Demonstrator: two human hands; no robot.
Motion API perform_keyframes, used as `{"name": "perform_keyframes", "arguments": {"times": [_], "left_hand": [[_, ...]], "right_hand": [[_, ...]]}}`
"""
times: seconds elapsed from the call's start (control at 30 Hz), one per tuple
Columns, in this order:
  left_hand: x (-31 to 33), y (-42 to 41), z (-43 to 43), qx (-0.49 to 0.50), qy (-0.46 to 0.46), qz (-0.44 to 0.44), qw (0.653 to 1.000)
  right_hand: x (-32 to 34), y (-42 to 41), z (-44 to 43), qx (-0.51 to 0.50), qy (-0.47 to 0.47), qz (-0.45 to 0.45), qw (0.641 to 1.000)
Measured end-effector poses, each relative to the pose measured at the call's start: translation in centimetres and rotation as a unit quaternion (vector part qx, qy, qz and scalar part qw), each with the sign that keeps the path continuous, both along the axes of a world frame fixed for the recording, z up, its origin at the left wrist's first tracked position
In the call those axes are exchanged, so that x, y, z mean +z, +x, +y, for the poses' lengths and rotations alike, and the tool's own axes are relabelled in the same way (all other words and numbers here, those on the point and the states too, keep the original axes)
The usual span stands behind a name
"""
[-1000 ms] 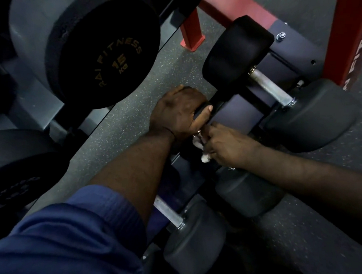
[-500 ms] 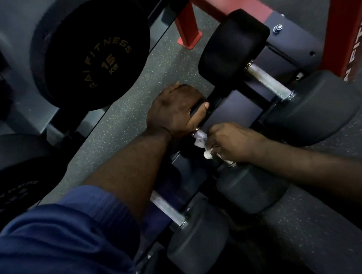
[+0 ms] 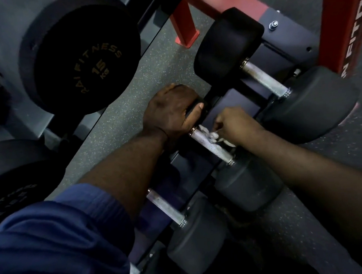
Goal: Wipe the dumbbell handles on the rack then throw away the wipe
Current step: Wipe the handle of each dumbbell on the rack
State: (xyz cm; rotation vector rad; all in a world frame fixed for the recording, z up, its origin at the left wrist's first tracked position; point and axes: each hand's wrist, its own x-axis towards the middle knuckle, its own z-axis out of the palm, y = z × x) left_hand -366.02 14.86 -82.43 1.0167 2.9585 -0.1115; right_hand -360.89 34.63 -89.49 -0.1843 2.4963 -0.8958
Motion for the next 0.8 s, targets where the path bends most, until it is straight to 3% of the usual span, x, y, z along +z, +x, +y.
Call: {"name": "perform_keyframes", "arguments": {"times": [0.07,0.17,0.23,0.33,0.5,0.8], "left_hand": [[0.0,0.0,0.0,0.002,-0.008,0.001,1.000],[-0.1,0.0,0.0,0.005,-0.018,-0.004,1.000],[0.0,-0.1,0.0,0.002,-0.009,-0.003,1.000],[0.2,0.2,0.0,-0.002,0.024,0.005,1.000],[0.3,0.2,0.1,-0.003,0.017,-0.004,1.000],[-0.1,0.2,0.0,0.006,0.017,0.004,1.000]], "right_hand": [[-0.3,-0.9,-0.5,0.006,-0.013,-0.038,0.999],[0.1,-0.3,1.2,0.127,0.087,-0.101,0.983],[0.6,0.1,2.1,0.179,0.129,-0.094,0.971],[-0.4,0.4,1.0,0.146,0.110,-0.064,0.981],[-0.2,0.1,-0.3,0.239,0.176,-0.073,0.952],[-0.9,0.3,-0.6,0.213,0.193,-0.070,0.955]]}}
